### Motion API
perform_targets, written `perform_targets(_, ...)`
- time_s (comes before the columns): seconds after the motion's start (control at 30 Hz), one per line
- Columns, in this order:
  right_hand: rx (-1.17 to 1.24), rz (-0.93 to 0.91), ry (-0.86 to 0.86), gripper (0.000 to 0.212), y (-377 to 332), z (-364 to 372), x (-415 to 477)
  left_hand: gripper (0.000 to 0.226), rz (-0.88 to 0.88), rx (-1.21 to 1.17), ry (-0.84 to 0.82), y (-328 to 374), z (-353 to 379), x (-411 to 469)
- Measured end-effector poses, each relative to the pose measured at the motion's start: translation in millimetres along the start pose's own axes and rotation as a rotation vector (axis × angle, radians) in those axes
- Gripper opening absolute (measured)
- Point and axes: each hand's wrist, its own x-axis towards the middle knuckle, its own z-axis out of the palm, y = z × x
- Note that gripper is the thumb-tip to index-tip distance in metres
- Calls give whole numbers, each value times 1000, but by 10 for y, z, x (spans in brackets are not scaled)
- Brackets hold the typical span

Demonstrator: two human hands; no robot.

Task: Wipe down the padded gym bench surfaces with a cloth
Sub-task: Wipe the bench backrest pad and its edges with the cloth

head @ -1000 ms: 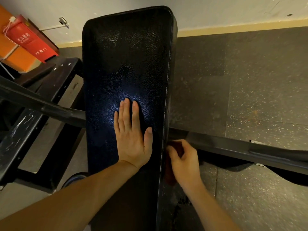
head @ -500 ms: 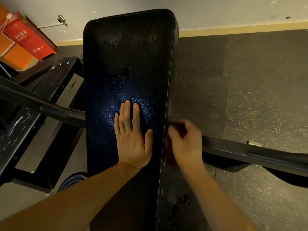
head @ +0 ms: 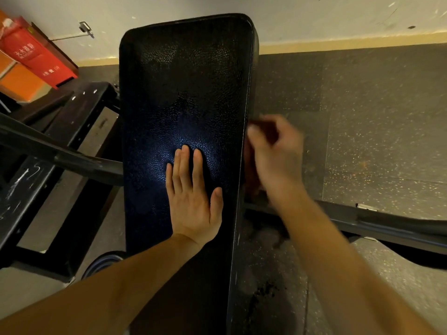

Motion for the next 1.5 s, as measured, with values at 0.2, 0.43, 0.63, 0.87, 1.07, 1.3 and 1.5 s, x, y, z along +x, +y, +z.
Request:
perform_targets(0.2, 19, 213, -61, 8, 367, -8, -321, 73, 13, -5, 3, -9, 6, -3)
perform_targets(0.43, -32, 96, -13, 15, 108, -13, -110, 74, 7, 0, 1, -8, 4, 2)
perform_targets(0.63, 13, 219, -77, 12, 486, -8, -672, 74, 21, -3, 8, -12, 7, 1)
perform_targets(0.87, -13, 278, -137, 21, 542, -89, -731, 73, 28, 5, 16, -12, 8, -8)
perform_targets(1.07, 12, 364, -195, 11, 650, -82, -1411, 73, 30, 5, 21, -13, 12, -9)
perform_targets(1.3, 78, 309, -136, 16, 594, -100, -1204, 73, 31, 18, 20, -14, 8, -9)
perform_targets(1.5, -140, 506, -485, 14, 820, -248, -1738, 74, 26, 9, 17, -7, 7, -14)
